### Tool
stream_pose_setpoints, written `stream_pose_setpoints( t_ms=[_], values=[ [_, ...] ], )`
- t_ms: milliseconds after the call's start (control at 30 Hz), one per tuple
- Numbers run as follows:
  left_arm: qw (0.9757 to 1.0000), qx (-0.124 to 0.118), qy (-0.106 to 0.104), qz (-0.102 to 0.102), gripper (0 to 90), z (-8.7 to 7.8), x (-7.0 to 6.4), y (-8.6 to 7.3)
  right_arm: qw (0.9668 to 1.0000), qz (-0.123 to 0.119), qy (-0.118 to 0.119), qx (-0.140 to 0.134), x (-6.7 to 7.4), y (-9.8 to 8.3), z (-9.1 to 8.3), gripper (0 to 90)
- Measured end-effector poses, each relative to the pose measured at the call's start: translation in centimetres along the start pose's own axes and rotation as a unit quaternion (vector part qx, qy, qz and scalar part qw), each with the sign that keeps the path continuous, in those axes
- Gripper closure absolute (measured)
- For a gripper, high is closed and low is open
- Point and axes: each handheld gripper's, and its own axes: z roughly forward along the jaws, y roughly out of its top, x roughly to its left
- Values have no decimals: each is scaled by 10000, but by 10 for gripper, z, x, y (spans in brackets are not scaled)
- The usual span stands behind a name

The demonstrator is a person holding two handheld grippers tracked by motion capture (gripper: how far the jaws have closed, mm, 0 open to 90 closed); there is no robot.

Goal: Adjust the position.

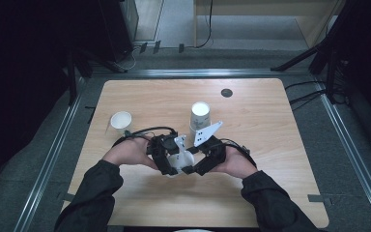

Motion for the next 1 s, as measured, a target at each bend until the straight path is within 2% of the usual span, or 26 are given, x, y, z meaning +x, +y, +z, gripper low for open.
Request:
stream_pose_setpoints(
  t_ms=[200, 367, 467, 500, 567, 667, 767, 867, 1000],
  values=[
    [9999, -56, -43, 82, 306, 1, -1, 0, 9999, -99, -13, -14, 0, 0, 2, 346],
    [9997, -208, -82, -12, 300, 0, 0, -3, 10000, -52, -15, 1, 0, 0, 0, 359],
    [9995, -317, -22, -23, 276, -3, 1, -5, 9999, -112, -54, -21, 0, 0, -2, 358],
    [9992, -400, -15, -86, 254, -4, 1, -6, 9999, -108, -48, -32, 0, 0, -3, 358],
    [9980, -584, -33, -233, 184, -5, 3, -8, 9999, -102, -72, -67, -1, 0, -6, 358],
    [9963, -761, -55, -395, 129, -8, 6, -14, 9999, -49, -92, -130, -1, 0, -13, 359],
    [9933, -1023, -152, -520, 121, -12, 9, -20, 9996, -91, -136, -234, -2, 0, -20, 359],
    [9916, -1156, -139, -565, 108, -15, 10, -25, 9992, -78, -142, -357, -4, -1, -27, 358],
    [9869, -1434, -205, -712, 102, -18, 10, -34, 9989, -26, -86, -452, -5, -2, -35, 358]
  ],
)
